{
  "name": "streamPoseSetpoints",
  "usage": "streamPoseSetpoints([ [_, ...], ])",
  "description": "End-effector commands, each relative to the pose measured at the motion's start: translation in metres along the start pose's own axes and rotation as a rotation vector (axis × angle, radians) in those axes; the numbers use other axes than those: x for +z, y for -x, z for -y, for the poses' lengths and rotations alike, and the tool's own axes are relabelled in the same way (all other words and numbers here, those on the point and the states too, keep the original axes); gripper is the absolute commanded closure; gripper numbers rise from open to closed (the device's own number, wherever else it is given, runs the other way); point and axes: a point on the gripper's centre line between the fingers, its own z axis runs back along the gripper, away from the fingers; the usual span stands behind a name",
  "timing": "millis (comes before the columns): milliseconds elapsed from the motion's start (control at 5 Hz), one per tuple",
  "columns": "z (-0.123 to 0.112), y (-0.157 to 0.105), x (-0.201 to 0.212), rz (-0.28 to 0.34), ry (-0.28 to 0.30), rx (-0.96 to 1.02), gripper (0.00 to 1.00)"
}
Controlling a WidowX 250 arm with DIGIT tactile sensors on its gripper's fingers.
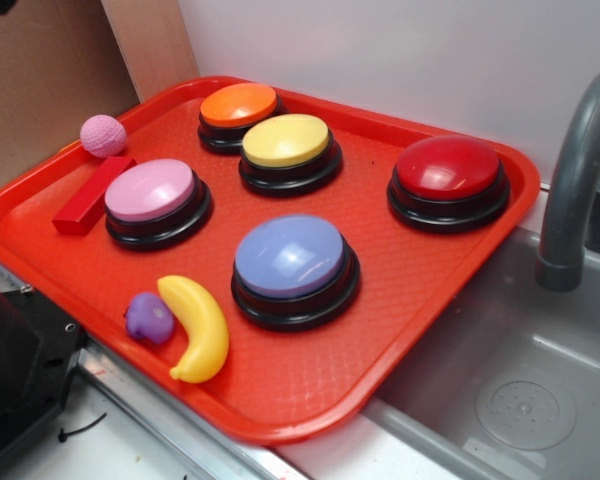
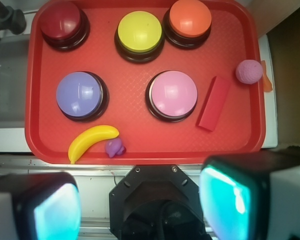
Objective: Push the purple button.
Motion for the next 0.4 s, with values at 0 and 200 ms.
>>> streamPoseSetpoints([
  [0, 0.000, 0.000, 0.000, 0.000, 0.000, 0.000, 0.00],
  [200, 0.050, -0.045, -0.042, -0.123, -0.001, -0.247, 0.00],
])
